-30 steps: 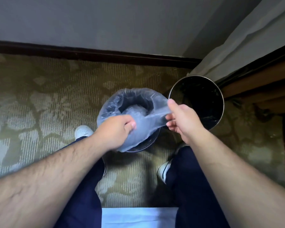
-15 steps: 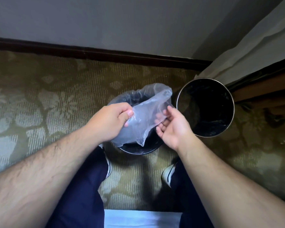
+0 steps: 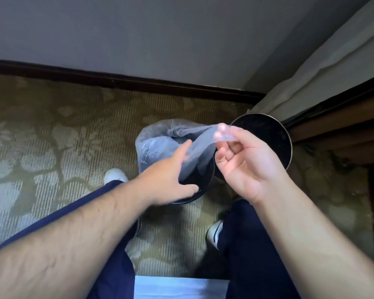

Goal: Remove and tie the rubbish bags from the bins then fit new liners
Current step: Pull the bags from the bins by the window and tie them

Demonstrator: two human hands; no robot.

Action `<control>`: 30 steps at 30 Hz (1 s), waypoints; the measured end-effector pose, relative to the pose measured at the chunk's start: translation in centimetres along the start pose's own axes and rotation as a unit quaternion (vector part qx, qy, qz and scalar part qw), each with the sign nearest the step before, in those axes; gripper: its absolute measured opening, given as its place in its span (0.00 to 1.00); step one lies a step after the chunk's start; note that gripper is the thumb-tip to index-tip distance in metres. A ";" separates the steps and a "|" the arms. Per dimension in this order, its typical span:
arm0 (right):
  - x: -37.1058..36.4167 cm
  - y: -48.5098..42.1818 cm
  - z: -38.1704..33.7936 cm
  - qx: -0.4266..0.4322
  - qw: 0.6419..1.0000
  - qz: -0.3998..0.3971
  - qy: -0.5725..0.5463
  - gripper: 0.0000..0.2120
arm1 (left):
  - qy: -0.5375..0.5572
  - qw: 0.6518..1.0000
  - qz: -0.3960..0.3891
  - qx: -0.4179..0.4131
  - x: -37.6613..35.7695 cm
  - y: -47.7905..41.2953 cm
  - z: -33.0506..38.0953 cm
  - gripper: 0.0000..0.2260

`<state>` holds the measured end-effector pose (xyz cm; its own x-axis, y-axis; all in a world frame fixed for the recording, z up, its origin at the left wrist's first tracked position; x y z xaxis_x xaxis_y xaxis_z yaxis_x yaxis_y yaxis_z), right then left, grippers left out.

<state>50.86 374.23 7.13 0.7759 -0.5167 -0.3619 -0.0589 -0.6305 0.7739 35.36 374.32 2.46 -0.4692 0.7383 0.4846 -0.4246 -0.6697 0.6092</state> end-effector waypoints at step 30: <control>-0.2 1.8 -1.8 0.213 0.952 -0.050 0.214 0.14 | -0.046 0.964 0.207 -0.162 9.0 2.3 2.0 0.11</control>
<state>51.70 374.22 9.51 0.9704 -0.2164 -0.1070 -0.1506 -0.8890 0.4325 31.72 379.55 9.47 -0.5855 0.3963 0.7072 -0.4423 -0.8872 0.1309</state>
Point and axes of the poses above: each hand's wrist, its own y-axis away from the middle knuckle, its own x-axis out of the back of the hand, z = x × y, the point moved 6 cm from there along -y, towards the middle knuckle, and after that the axes turned 6 degrees about y, right-handed, at the moved point
